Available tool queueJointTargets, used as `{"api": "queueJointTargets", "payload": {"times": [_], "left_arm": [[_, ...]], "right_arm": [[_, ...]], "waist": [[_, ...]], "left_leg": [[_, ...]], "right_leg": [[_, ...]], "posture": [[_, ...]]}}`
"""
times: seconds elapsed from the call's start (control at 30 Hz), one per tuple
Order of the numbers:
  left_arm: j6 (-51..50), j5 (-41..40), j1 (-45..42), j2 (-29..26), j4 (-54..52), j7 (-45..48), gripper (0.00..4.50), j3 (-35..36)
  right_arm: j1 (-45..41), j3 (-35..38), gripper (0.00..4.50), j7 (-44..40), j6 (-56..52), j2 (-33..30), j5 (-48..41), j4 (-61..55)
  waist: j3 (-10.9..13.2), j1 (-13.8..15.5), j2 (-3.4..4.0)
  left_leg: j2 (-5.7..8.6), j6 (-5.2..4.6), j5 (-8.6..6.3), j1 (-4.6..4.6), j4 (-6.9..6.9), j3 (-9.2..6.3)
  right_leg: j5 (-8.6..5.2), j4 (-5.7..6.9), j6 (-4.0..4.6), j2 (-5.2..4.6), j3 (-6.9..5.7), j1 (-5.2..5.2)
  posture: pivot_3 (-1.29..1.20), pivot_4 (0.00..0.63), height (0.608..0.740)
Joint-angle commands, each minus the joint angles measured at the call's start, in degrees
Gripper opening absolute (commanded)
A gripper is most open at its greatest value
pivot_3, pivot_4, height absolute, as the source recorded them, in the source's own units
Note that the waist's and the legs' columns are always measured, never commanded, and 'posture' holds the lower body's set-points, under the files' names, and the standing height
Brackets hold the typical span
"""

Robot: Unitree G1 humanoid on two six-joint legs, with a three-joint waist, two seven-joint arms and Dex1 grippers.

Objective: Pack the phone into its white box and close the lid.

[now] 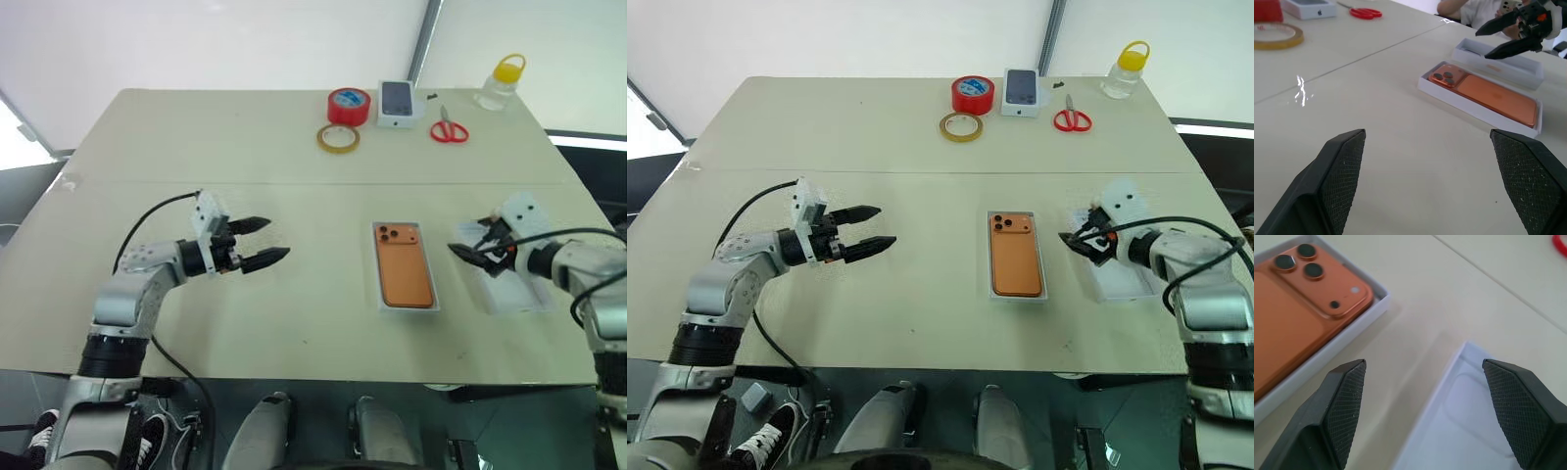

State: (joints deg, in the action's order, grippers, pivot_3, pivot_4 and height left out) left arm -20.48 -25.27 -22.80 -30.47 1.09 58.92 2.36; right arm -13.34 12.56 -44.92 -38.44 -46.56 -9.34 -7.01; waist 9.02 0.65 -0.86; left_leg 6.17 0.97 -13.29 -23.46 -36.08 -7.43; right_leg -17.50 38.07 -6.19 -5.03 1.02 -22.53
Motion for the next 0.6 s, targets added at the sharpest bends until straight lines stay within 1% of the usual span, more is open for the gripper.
{"api": "queueJointTargets", "payload": {"times": [0.03, 0.07, 0.13, 0.2, 0.27, 0.33, 0.4, 0.53, 0.6], "left_arm": [[6.6, 0.5, 1.3, -1.5, -1.9, 2.3, 4.41, 1.6], [7.4, 0.2, 1.7, -1.7, -2.0, 3.0, 4.41, 1.7], [8.3, -0.5, 2.4, -2.2, -2.3, 4.6, 4.41, 1.6], [9.6, -0.4, 2.8, -2.4, -2.5, 6.1, 4.41, 1.3], [10.0, -0.5, 3.1, -2.9, -2.3, 7.9, 4.41, 1.0], [11.0, -0.4, 3.2, -3.2, -2.1, 9.3, 4.41, 0.8], [11.8, 0.0, 3.2, -3.2, -2.0, 10.0, 4.41, 0.6], [8.9, -2.4, 3.7, -4.2, -2.2, 12.5, 4.41, 1.0], [9.4, -2.3, 4.0, -4.3, -2.5, 12.4, 4.41, 1.1]], "right_arm": [[4.6, 5.0, 3.96, 3.4, -7.4, -0.7, -1.4, -8.6], [5.5, 4.9, 3.96, 3.8, -9.1, -1.1, -1.4, -10.0], [4.4, 5.9, 3.96, 5.7, -15.9, -0.3, -3.0, -11.8], [4.4, 3.7, 3.96, 5.8, -18.5, -2.3, -2.7, -14.2], [3.2, 2.1, 3.96, 5.7, -23.6, -3.8, -3.9, -16.1], [0.8, 1.8, 3.96, 6.8, -28.6, -3.3, -5.1, -16.2], [-0.2, -0.4, 3.96, 7.0, -30.3, -4.5, -5.0, -16.6], [-8.4, -1.8, 3.96, 9.3, -41.3, -3.1, -6.6, -10.8], [-11.9, -3.1, 3.96, 9.8, -45.3, -3.6, -7.1, -8.4]], "waist": [[0.0, 0.1, 0.00], [0.0, 0.0, 0.02], [0.0, -0.3, 0.10], [0.1, -0.3, 0.15], [0.1, -0.4, 0.17], [0.1, -0.4, 0.17], [0.1, -0.3, 0.17], [0.1, -0.4, 0.18], [0.1, -0.4, 0.19]], "left_leg": [[0.00, 0.00, 0.00, 0.00, 0.00, 0.00], [0.00, -0.01, -0.01, 0.00, 0.02, 0.00], [-0.01, -0.02, -0.01, 0.01, 0.01, 0.01], [-0.02, -0.03, -0.02, 0.01, 0.00, 0.02], [-0.03, -0.03, -0.02, 0.01, 0.02, 0.02], [-0.03, -0.04, -0.02, 0.00, 0.04, 0.02], [-0.03, -0.04, -0.02, 0.00, 0.03, 0.02], [-0.03, -0.06, -0.03, -0.01, 0.03, 0.02], [-0.03, -0.06, -0.03, -0.01, 0.02, 0.02]], "right_leg": [[0.00, 0.00, 0.00, 0.00, 0.00, 0.00], [0.00, -0.01, 0.00, 0.00, 0.00, 0.01], [0.00, -0.01, 0.00, 0.00, 0.02, 0.01], [0.02, 0.01, 0.04, 0.00, 0.02, 0.00], [0.01, 0.00, 0.04, 0.00, 0.01, -0.02], [0.01, -0.01, 0.04, 0.01, 0.00, -0.02], [0.01, -0.01, 0.04, 0.00, 0.00, -0.01], [0.01, -0.04, 0.04, -0.01, 0.00, -0.02], [0.01, -0.03, 0.04, -0.01, 0.00, -0.02]], "posture": [[0.00, 0.150, 0.740], [0.00, 0.150, 0.740], [0.00, 0.150, 0.740], [0.00, 0.150, 0.740], [0.00, 0.150, 0.740], [0.00, 0.150, 0.740], [0.00, 0.150, 0.740], [0.00, 0.150, 0.740], [0.00, 0.150, 0.740]]}}
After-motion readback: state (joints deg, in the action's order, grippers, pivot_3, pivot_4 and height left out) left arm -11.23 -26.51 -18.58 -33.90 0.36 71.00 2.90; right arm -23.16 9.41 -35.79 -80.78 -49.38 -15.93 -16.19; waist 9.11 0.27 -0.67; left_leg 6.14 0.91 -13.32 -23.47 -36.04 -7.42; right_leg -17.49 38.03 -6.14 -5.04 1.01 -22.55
